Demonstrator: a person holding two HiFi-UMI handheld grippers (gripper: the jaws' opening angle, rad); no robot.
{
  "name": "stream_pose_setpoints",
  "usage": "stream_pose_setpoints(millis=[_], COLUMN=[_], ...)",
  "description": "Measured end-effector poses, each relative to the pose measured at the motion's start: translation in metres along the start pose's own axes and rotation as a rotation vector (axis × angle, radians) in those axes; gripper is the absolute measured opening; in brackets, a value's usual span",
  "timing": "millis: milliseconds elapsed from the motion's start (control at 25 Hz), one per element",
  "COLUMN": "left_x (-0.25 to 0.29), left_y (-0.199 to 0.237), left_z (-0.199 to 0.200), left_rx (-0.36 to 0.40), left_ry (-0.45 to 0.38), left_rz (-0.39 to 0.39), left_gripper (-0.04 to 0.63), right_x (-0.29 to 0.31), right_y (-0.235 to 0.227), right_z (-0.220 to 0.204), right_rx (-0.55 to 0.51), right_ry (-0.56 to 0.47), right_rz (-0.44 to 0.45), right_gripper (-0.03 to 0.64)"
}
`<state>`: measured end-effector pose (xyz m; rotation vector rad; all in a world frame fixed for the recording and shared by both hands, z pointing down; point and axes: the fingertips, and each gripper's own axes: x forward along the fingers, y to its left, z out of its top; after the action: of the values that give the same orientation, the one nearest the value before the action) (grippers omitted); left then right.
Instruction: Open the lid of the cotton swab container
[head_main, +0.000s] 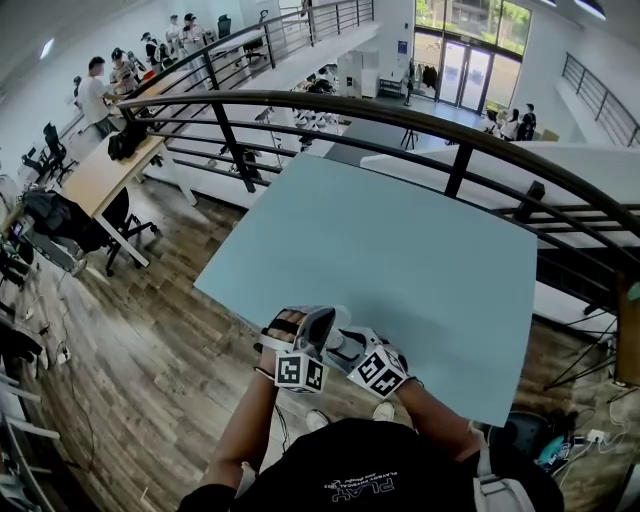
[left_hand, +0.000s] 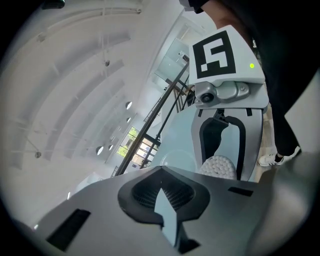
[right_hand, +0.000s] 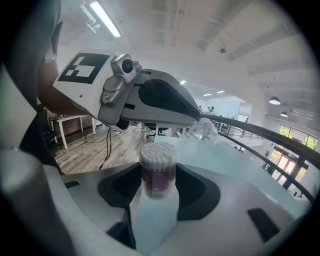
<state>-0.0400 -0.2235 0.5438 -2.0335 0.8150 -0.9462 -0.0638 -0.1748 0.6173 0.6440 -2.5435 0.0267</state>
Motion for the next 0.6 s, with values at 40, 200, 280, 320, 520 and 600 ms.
stream_pose_setpoints(millis=[40,200,280,320,520,600], left_x=[0.001,0.003,0.002,0.002,-0.001,-0.003], left_y=[-0.001,-0.002,0.0,0.001,0.004,0.007], left_z=[-0.001,-0.001,-0.003,-0.004,-0.013,-0.016], left_rx=[-0.002,-0.019,-0.04,-0.056,-0.214,-0.295], left_ry=[0.002,0.003,0.003,0.003,0.0,-0.003], left_rz=[-0.003,0.005,0.014,0.018,0.029,0.034], left_gripper=[0.012,0.012,0.012,0.012,0.014,0.014], right_x=[0.0,-0.001,-0.002,-0.002,-0.004,-0.005], right_y=[0.001,0.0,-0.003,-0.006,-0.02,-0.03], right_z=[0.0,-0.003,-0.002,-0.001,-0.005,-0.009], right_rx=[0.0,0.005,0.018,0.026,0.091,0.112], right_ry=[-0.002,-0.003,-0.009,-0.014,-0.027,-0.042], right_rz=[0.004,0.001,-0.009,-0.014,-0.051,-0.087], right_gripper=[0.221,0.221,0.221,0.222,0.222,0.222])
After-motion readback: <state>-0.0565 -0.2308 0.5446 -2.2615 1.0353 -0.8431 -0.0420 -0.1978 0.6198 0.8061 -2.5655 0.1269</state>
